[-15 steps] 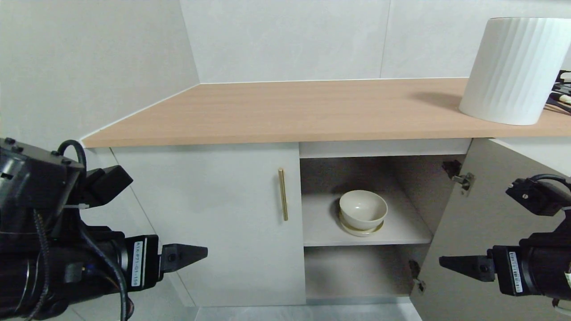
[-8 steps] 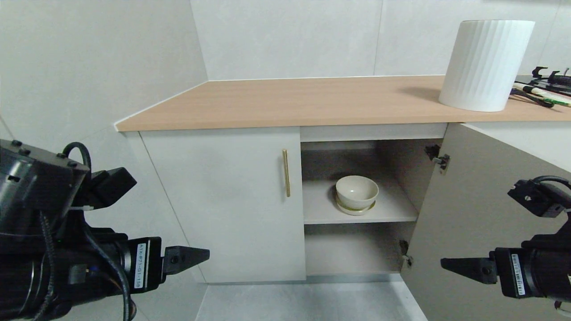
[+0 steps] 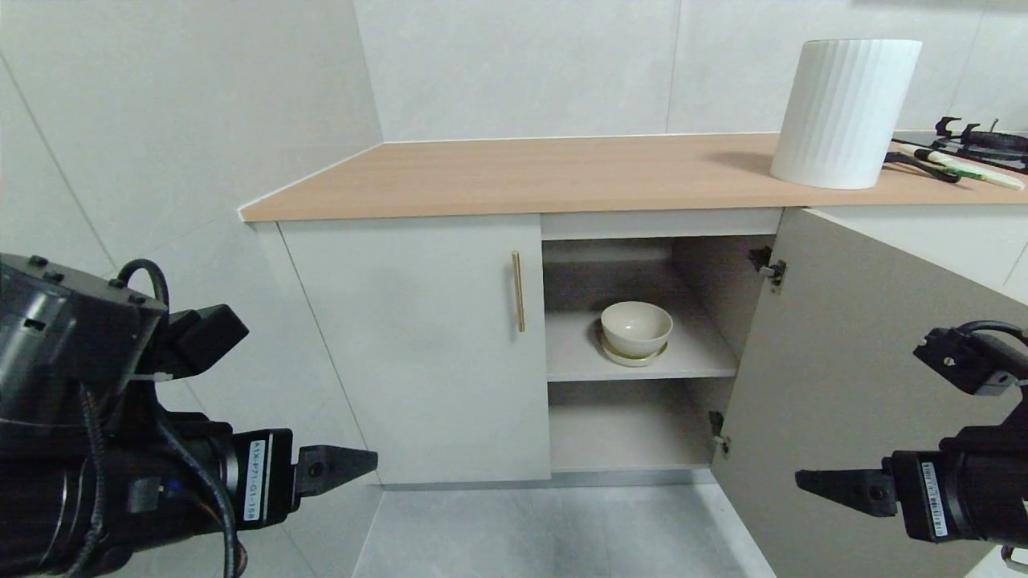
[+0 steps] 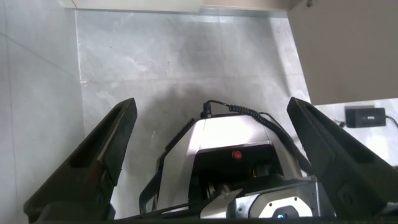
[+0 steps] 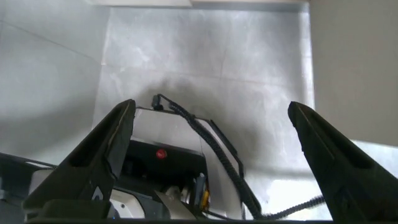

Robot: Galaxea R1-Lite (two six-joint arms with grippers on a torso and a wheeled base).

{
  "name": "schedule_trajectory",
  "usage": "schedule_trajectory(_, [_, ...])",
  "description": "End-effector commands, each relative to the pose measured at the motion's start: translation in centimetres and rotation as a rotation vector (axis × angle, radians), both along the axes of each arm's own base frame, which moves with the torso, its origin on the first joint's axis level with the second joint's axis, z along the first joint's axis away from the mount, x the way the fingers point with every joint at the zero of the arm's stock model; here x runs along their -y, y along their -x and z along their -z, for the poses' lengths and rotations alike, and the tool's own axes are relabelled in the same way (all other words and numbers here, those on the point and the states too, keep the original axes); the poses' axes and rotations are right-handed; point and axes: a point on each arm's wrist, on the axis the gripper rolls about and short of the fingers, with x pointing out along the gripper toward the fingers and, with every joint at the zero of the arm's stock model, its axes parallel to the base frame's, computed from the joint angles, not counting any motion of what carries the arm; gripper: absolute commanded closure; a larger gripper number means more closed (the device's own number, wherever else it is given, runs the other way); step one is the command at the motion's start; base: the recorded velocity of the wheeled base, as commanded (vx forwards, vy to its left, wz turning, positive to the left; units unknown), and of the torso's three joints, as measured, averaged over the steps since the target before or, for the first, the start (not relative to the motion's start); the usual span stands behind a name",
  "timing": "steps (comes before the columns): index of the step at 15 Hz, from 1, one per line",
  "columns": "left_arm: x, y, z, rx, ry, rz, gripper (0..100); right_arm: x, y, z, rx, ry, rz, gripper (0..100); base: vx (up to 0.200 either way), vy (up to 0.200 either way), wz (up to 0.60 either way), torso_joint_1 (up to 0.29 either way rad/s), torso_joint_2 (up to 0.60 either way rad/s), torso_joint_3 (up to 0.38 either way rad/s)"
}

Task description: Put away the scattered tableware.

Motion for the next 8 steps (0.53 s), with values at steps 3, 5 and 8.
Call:
schedule_trajectory(3, [0.0, 0.0, 0.1, -0.002, -0.002, 0.0, 0, 0.0, 0.2, 0.1, -0.008, 0.02, -0.019, 0, 0.0, 0.0, 0.0, 0.0, 0.0, 0.0])
schedule_trajectory(5, [0.0, 0.0, 0.1, -0.002, -0.003, 0.001, 0, 0.6, 1.1, -0.1, -0.021, 0.063, -0.047, 0, 0.0, 0.0, 0.0, 0.0, 0.0, 0.0])
schedule_trajectory(8, [0.0, 0.0, 0.1, -0.003, -0.004, 0.001, 0, 1.6, 2.9, -0.4, -0.026, 0.132, -0.107, 0, 0.0, 0.0, 0.0, 0.0, 0.0, 0.0])
